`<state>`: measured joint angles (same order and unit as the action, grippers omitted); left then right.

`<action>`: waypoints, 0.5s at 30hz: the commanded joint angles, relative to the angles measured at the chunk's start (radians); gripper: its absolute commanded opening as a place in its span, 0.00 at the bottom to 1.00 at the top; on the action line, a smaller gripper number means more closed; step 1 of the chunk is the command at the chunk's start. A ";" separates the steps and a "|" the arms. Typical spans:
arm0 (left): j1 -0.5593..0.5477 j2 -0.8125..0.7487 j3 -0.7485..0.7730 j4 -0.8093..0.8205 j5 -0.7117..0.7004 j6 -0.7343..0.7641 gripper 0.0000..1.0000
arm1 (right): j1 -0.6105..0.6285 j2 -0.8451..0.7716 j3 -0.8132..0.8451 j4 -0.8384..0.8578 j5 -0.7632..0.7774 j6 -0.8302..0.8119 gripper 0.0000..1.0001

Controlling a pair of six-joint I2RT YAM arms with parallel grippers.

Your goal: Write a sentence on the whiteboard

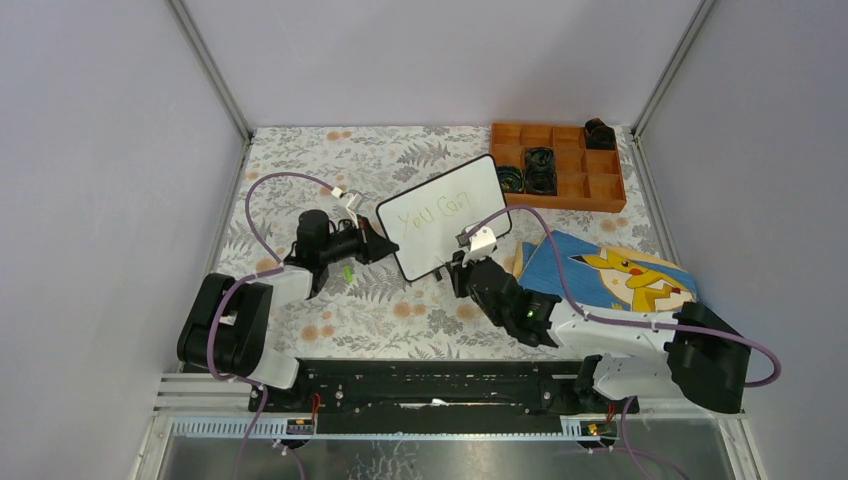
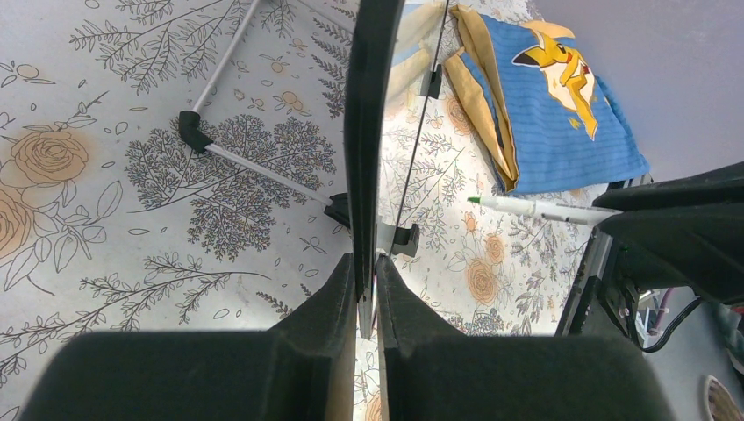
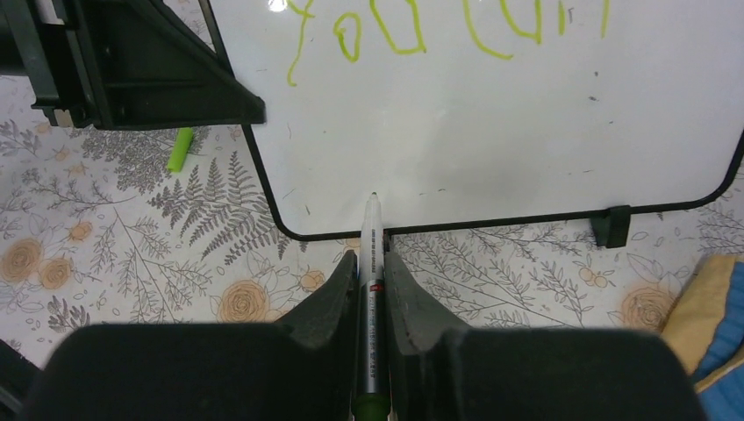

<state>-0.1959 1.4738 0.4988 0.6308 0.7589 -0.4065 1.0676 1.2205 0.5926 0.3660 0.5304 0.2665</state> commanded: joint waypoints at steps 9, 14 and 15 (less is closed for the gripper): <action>-0.009 0.007 0.010 -0.105 -0.081 0.073 0.00 | 0.026 0.075 -0.024 0.272 0.022 0.017 0.00; -0.010 0.011 0.015 -0.117 -0.084 0.080 0.00 | 0.026 0.091 -0.029 0.335 0.035 0.002 0.00; -0.009 0.012 0.016 -0.123 -0.084 0.082 0.00 | 0.026 0.096 -0.032 0.349 0.040 -0.003 0.00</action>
<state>-0.2012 1.4693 0.5091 0.6010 0.7547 -0.3885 1.0851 1.3006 0.5663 0.5827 0.5331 0.2729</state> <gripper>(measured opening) 0.152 0.171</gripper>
